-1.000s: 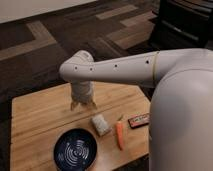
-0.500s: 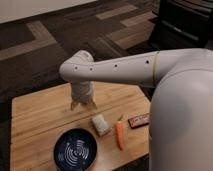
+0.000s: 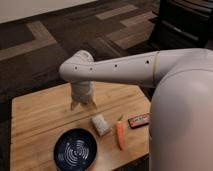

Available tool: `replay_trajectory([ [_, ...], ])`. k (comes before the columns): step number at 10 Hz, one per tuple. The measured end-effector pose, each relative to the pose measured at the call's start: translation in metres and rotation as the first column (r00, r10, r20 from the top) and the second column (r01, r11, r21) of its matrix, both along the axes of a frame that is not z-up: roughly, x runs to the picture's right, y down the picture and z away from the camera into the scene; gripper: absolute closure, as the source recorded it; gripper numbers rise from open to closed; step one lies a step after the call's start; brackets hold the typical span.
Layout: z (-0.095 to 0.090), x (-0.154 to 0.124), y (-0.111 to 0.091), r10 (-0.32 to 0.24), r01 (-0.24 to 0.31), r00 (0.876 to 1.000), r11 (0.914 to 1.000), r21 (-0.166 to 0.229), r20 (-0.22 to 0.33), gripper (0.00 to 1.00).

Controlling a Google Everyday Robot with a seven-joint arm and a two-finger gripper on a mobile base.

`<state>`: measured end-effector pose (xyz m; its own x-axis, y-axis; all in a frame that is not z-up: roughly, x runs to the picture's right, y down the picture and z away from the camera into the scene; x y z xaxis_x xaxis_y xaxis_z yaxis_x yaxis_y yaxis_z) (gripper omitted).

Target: Pick up the ceramic bowl

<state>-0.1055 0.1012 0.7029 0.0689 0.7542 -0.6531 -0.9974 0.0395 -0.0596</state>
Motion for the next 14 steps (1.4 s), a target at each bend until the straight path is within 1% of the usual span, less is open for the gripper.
replay_trajectory([
  [6, 0.0, 0.0, 0.0, -0.001, 0.001, 1.0, 1.0, -0.001, -0.002, 0.35],
  [7, 0.0, -0.008, 0.0, -0.018, 0.018, 1.0, 0.9998, 0.006, -0.012, 0.35],
  [8, -0.003, -0.026, -0.001, -0.047, 0.048, 0.999, 0.9986, 0.024, -0.022, 0.35],
  [9, -0.005, -0.038, -0.002, -0.061, 0.063, 0.998, 0.9972, 0.04, -0.035, 0.35],
  [11, -0.013, -0.075, 0.006, -0.08, 0.081, 0.996, 0.9949, 0.059, -0.03, 0.35],
  [12, -0.019, -0.096, 0.013, -0.069, 0.07, 0.997, 0.9954, 0.065, -0.023, 0.35],
  [14, -0.032, -0.13, 0.029, -0.018, 0.019, 1.0, 0.9977, 0.065, -0.013, 0.35],
])
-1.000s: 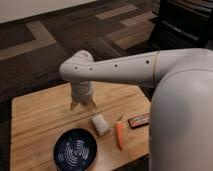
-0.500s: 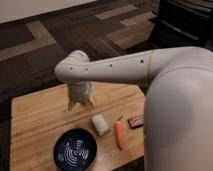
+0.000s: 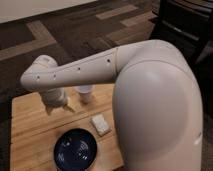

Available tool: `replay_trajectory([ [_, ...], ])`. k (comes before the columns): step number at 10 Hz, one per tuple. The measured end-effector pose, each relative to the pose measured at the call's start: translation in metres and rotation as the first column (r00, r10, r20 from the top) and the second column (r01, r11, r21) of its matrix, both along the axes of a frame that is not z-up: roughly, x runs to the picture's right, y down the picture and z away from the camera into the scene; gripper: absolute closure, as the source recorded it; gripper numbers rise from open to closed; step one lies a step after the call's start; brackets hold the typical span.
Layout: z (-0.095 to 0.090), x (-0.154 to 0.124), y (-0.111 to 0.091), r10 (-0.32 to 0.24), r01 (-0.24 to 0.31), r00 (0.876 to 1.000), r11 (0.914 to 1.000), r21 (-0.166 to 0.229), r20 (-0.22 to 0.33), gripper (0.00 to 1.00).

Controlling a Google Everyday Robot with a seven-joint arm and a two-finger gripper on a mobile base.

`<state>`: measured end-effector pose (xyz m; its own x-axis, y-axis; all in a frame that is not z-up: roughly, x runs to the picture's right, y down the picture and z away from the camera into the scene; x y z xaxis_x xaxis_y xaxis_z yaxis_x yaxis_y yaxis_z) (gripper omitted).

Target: Pick up the ceramic bowl

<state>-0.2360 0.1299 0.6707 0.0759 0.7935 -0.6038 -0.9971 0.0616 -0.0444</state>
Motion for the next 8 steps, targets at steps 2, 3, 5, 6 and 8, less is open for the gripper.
replay_trajectory([
  [2, 0.0017, 0.004, -0.0014, 0.02, -0.02, 0.999, 0.9998, 0.004, -0.026, 0.35],
  [3, 0.0007, 0.0028, -0.0004, 0.025, -0.025, 0.999, 0.9997, -0.001, -0.024, 0.35],
  [5, 0.0012, 0.0033, -0.001, 0.023, -0.023, 0.999, 0.9997, 0.002, -0.025, 0.35],
  [6, 0.0013, 0.0037, -0.001, 0.024, -0.023, 0.999, 0.9997, 0.002, -0.025, 0.35],
  [8, 0.0017, 0.0049, -0.0013, 0.025, -0.025, 0.999, 0.9997, 0.001, -0.027, 0.35],
])
